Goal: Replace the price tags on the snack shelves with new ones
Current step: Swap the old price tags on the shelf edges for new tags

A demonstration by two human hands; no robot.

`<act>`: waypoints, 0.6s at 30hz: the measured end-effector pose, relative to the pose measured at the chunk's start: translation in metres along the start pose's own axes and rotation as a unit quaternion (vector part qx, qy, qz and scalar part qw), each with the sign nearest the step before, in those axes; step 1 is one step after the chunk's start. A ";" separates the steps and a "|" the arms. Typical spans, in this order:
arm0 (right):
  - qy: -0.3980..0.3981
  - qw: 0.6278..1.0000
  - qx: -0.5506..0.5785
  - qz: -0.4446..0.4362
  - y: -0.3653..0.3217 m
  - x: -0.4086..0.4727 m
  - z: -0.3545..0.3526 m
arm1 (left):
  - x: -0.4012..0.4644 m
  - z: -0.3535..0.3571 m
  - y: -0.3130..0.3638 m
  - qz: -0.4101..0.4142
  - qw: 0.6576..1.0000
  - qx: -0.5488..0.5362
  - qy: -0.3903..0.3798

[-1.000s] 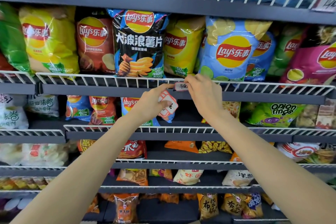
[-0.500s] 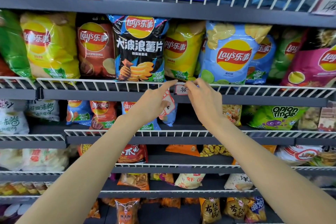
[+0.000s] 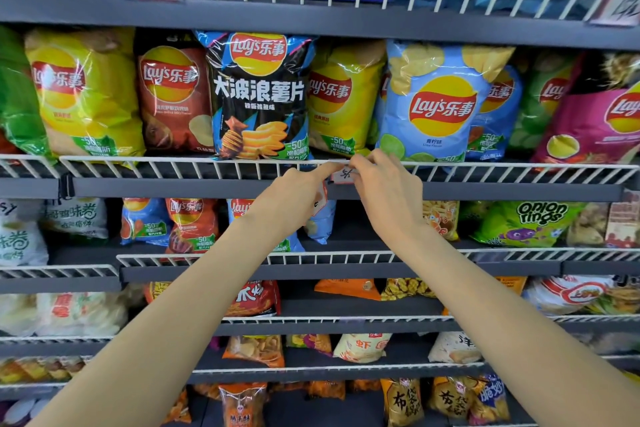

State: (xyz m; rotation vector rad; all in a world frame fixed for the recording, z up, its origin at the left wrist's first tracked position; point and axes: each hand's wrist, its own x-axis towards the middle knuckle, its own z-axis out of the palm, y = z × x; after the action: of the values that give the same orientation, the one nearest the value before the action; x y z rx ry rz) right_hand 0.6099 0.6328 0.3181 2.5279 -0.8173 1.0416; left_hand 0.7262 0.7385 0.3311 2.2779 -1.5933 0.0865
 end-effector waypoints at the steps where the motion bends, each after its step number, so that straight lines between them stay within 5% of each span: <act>1: 0.002 1.000 0.003 0.002 0.002 0.000 0.000 | -0.001 0.000 0.000 0.003 1.000 0.009 -0.004; 12: -0.096 0.989 0.109 -0.032 0.022 0.031 -0.013 | -0.002 -0.008 0.006 0.026 0.990 0.130 -0.055; 18: -0.102 0.989 0.108 -0.025 0.018 0.035 -0.015 | -0.002 -0.007 0.003 0.020 0.993 0.102 -0.053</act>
State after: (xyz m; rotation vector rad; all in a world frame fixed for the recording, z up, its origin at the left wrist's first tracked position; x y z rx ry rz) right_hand 0.6116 0.6114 0.3542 2.8599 -0.7237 0.9094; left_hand 0.7235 0.7416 0.3376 2.4414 -1.7565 0.1476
